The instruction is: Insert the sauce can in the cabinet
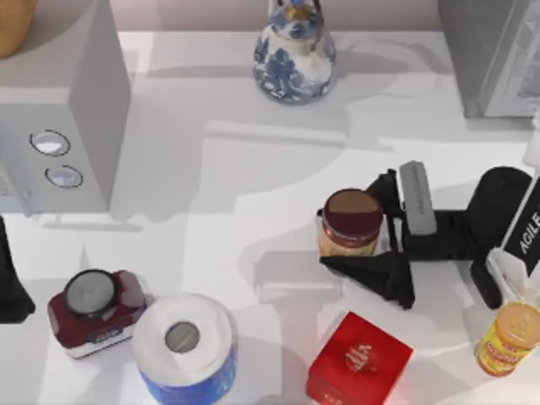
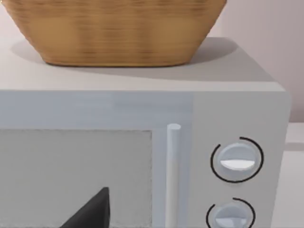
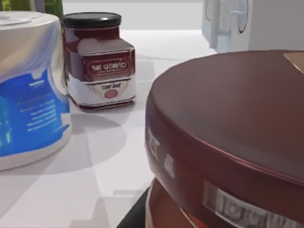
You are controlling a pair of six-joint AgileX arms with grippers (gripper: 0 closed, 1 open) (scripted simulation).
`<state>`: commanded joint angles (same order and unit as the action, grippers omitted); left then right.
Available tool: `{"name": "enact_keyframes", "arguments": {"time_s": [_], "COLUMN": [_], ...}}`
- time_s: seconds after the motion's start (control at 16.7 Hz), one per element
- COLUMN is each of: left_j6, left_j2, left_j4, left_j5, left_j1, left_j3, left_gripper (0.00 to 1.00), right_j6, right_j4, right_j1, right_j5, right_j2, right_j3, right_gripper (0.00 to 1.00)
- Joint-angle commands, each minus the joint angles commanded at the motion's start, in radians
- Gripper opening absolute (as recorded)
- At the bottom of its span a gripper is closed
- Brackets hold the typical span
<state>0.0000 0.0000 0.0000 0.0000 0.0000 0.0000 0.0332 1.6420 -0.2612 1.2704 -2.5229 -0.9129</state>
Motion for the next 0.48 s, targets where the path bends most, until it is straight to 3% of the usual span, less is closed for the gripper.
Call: {"name": "enact_keyframes", "arguments": {"time_s": [0.48], "left_j6": [0.000], "left_j2": [0.000], "left_j4": [0.000], "left_j5": [0.000], "left_j1": [0.000], "left_j3": [0.000], "left_gripper": [1.00], "right_j6": [0.007], "right_j4": [-0.030], "right_j1": [0.022], "right_j5": [0.017], "right_j2": [0.013], "right_j3": [-0.021], "right_gripper": [0.00]}}
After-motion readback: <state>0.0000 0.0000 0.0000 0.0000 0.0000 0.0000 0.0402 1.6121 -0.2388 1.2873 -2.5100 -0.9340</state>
